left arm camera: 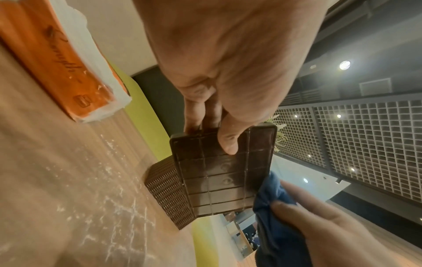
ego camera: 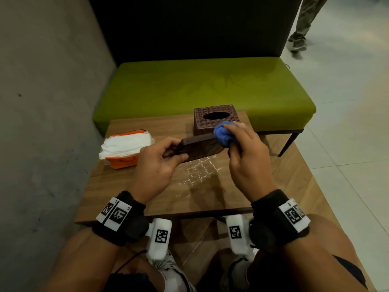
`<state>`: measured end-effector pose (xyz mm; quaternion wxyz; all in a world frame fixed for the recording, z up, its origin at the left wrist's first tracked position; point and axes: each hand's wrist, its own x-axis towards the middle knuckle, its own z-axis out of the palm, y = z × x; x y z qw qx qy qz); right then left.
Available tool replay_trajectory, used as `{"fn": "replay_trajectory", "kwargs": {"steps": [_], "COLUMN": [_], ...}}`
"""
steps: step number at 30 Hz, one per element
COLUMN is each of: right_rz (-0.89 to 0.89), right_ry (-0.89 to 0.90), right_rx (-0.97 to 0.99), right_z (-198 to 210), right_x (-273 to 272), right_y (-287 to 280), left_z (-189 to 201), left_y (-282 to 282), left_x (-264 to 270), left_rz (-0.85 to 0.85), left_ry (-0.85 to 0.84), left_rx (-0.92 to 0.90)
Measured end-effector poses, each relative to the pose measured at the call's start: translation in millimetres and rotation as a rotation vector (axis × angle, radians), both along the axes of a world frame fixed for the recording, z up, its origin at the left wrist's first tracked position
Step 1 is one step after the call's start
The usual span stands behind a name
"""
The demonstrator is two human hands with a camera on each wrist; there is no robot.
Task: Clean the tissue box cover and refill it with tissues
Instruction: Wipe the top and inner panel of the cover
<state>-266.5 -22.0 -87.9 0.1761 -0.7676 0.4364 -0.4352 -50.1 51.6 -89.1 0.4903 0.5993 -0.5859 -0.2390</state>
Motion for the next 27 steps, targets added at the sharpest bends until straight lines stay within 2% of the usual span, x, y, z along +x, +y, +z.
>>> {"fn": "replay_trajectory", "kwargs": {"steps": [2, 5, 8, 12, 16, 18, 20, 22, 24, 27], "right_rz": [0.051, 0.255, 0.228, 0.077, 0.189, 0.245, 0.275, 0.294, 0.291, 0.368], "right_ry": [0.025, 0.181, 0.230, -0.029, -0.340, -0.434, -0.397, -0.311, -0.151, 0.103], "right_rx": [-0.009, -0.130, -0.186, 0.008, 0.307, 0.396, 0.391, 0.322, 0.151, -0.024], "right_z": [5, 11, 13, 13, 23, 27, 31, 37, 43, 47], "right_x": [16, 45, 37, 3, -1, 1, 3, 7, 13, 26], "right_y": [12, 37, 25, -6, -16, -18, -18, -15, -13, -8], "left_z": [-4, -6, -6, -5, -11, -11, -8, -5, -1, 10], "left_y": [-2, -5, -3, 3, 4, 6, 6, 4, 0, -7], "left_x": [-4, -7, 0, 10, 11, 10, 9, 8, 4, -5], "left_rz": [0.011, -0.008, 0.007, 0.023, 0.038, 0.047, 0.024, -0.007, -0.054, -0.069], "left_ry": [0.008, 0.046, 0.138, 0.229, 0.322, 0.345, 0.301, 0.160, 0.049, 0.034], "left_rx": [0.002, -0.025, 0.005, 0.051, 0.029, 0.040, 0.086, 0.147, 0.186, 0.148]}}
